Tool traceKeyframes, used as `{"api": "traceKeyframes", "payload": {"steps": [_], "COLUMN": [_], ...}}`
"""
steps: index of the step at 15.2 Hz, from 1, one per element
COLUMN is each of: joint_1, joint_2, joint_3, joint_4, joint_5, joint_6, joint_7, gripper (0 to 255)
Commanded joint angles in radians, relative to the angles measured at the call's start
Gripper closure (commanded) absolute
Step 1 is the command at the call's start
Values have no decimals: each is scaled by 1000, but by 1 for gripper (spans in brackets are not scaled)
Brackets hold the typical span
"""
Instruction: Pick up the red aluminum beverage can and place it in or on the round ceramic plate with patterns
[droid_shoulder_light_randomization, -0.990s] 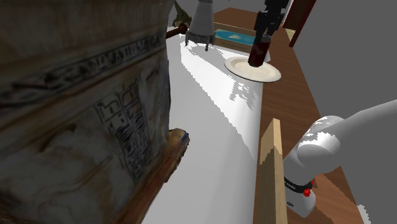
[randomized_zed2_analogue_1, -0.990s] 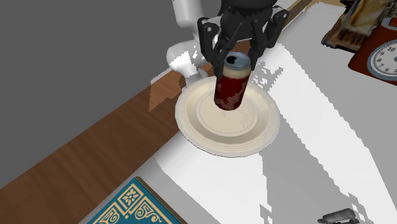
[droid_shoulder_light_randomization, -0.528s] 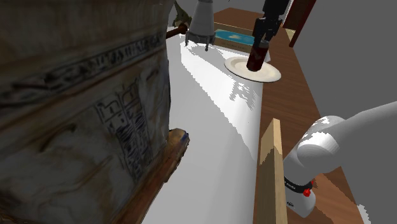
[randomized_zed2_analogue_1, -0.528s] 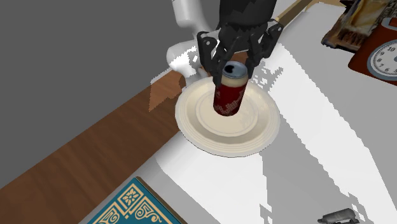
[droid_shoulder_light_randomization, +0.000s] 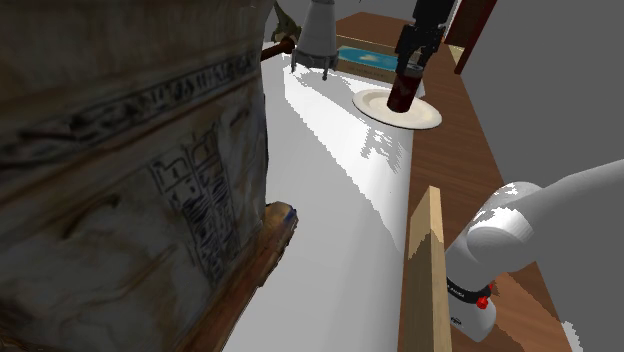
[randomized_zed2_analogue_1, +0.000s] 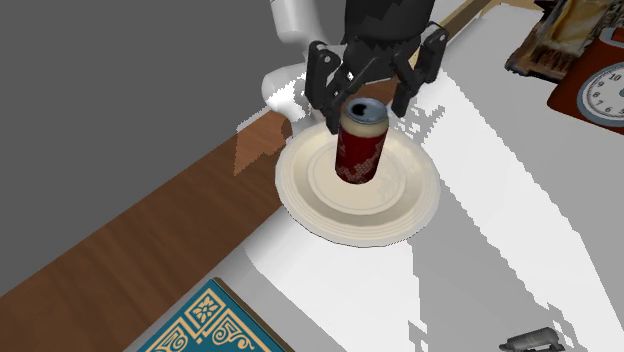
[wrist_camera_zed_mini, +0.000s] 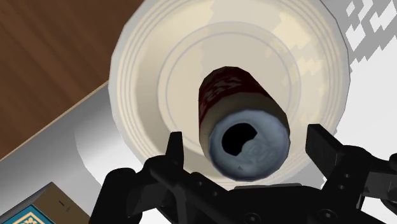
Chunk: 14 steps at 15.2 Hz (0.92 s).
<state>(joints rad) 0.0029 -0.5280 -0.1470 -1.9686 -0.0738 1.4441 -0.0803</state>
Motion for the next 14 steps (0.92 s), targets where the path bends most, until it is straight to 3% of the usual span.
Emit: {"api": "traceKeyframes", "payload": {"steps": [1,2,6,14], "joint_1": [0,0,4,4], "joint_2": [0,0,61,61], "joint_3": [0,0,1,1], "joint_4": [0,0,185,185], "joint_5": [0,0,7,7], "joint_6": [0,0,-125,-125], "joint_7": [0,0,-7,-7], "gripper": [0,0,0,0]}}
